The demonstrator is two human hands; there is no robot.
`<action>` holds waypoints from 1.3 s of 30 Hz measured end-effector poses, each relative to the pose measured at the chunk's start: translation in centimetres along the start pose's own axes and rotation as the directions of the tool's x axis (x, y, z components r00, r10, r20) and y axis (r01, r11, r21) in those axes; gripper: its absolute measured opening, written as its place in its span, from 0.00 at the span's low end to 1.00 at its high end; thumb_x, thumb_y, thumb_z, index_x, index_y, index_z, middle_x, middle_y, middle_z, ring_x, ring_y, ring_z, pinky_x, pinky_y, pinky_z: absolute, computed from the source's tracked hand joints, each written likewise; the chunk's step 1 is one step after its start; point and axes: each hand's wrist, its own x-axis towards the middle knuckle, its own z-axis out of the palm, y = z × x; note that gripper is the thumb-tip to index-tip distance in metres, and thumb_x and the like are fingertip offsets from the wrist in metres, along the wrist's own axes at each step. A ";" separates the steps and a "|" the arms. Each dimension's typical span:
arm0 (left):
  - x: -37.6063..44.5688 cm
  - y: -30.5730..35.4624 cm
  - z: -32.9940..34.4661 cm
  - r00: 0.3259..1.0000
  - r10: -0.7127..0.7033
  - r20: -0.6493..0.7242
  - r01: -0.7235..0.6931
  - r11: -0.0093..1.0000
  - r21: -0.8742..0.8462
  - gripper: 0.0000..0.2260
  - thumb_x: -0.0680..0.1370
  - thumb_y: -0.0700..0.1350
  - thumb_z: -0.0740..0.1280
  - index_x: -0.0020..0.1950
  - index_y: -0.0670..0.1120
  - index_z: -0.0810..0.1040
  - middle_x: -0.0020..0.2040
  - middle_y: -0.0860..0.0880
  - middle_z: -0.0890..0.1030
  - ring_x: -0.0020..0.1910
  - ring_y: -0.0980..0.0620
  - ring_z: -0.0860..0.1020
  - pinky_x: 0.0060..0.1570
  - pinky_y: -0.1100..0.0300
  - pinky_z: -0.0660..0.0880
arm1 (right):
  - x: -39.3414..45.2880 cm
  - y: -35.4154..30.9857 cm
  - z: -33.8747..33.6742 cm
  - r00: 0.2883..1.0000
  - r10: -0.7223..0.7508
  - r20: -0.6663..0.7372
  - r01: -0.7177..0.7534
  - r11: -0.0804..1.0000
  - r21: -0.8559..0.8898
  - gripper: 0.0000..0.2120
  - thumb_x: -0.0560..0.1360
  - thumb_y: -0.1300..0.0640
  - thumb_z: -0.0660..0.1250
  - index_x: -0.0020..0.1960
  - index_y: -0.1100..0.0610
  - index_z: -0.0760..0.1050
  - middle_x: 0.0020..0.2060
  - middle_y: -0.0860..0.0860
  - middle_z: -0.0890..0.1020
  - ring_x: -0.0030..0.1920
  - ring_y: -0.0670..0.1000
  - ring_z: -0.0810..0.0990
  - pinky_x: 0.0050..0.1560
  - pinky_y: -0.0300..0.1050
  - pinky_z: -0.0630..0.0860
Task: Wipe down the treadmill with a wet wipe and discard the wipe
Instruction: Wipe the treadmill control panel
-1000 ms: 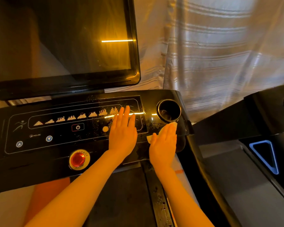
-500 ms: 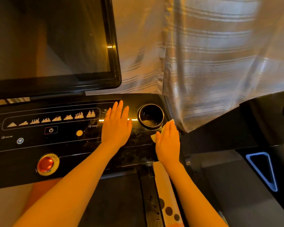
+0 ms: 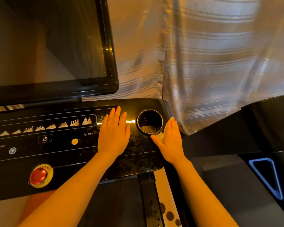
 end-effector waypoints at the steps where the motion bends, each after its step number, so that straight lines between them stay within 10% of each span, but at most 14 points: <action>1: 0.0 0.0 0.0 1.000 -0.002 -0.001 0.002 1.000 -0.004 0.23 0.82 0.50 0.60 0.75 0.43 0.67 0.78 0.41 0.61 0.78 0.42 0.57 0.74 0.48 0.54 | 0.0 0.1 0.1 1.000 -0.012 -0.010 0.012 1.000 -0.025 0.50 0.72 0.28 0.55 0.80 0.60 0.47 0.80 0.58 0.51 0.79 0.57 0.51 0.76 0.57 0.59; 7: 0.0 0.0 0.2 1.000 -0.001 -0.007 0.001 1.000 -0.012 0.23 0.82 0.50 0.61 0.75 0.43 0.67 0.77 0.41 0.62 0.77 0.42 0.58 0.74 0.48 0.55 | -1.8 0.1 1.0 0.989 -0.146 0.032 0.143 0.987 0.076 0.48 0.74 0.29 0.55 0.81 0.53 0.38 0.80 0.55 0.49 0.79 0.54 0.50 0.78 0.54 0.53; 10: 0.0 0.0 0.2 1.000 0.003 -0.013 -0.003 1.000 -0.003 0.23 0.82 0.50 0.61 0.75 0.42 0.68 0.77 0.40 0.62 0.77 0.41 0.58 0.73 0.48 0.55 | -0.8 1.9 1.1 0.998 -0.033 0.046 0.015 0.939 0.343 0.38 0.76 0.42 0.58 0.80 0.50 0.45 0.63 0.50 0.67 0.61 0.47 0.65 0.66 0.66 0.71; 16: 0.0 0.1 0.1 1.000 -0.006 -0.007 0.006 1.000 0.012 0.23 0.82 0.51 0.60 0.75 0.43 0.68 0.77 0.40 0.62 0.77 0.42 0.58 0.74 0.47 0.56 | 0.6 1.5 -0.8 0.998 0.033 0.056 -0.050 0.938 0.342 0.31 0.79 0.45 0.58 0.78 0.46 0.49 0.67 0.55 0.70 0.60 0.47 0.76 0.64 0.50 0.75; 22: 0.0 0.2 0.2 1.000 -0.008 -0.026 0.008 1.000 0.016 0.22 0.81 0.51 0.61 0.74 0.43 0.69 0.77 0.40 0.63 0.77 0.41 0.60 0.73 0.46 0.59 | -0.3 1.0 0.2 0.969 -0.248 0.019 0.239 0.949 0.208 0.43 0.76 0.28 0.51 0.79 0.48 0.36 0.80 0.50 0.44 0.80 0.48 0.42 0.79 0.52 0.47; 26: 0.0 0.0 0.3 1.000 -0.012 -0.025 0.012 1.000 0.022 0.22 0.81 0.51 0.61 0.74 0.44 0.69 0.77 0.41 0.63 0.77 0.42 0.60 0.73 0.46 0.59 | 3.1 2.0 -0.5 0.986 -0.163 0.031 0.148 0.950 0.274 0.48 0.73 0.28 0.55 0.80 0.51 0.36 0.79 0.46 0.46 0.78 0.40 0.47 0.76 0.39 0.51; 29: 0.0 0.0 0.4 1.000 -0.017 -0.023 0.018 1.000 0.016 0.23 0.81 0.51 0.61 0.74 0.44 0.69 0.77 0.41 0.63 0.77 0.42 0.60 0.73 0.47 0.59 | 4.9 2.4 -0.7 0.993 -0.073 0.097 0.032 0.928 0.371 0.51 0.71 0.23 0.56 0.79 0.46 0.34 0.79 0.55 0.55 0.77 0.59 0.59 0.77 0.55 0.58; 39: 0.1 0.0 0.8 0.998 -0.002 -0.065 0.005 0.999 0.051 0.23 0.79 0.51 0.64 0.72 0.43 0.71 0.75 0.40 0.66 0.75 0.41 0.64 0.71 0.46 0.62 | 4.8 1.5 -0.6 0.971 -0.239 0.030 0.214 0.912 0.351 0.38 0.79 0.37 0.53 0.80 0.49 0.39 0.80 0.48 0.48 0.79 0.47 0.48 0.79 0.57 0.51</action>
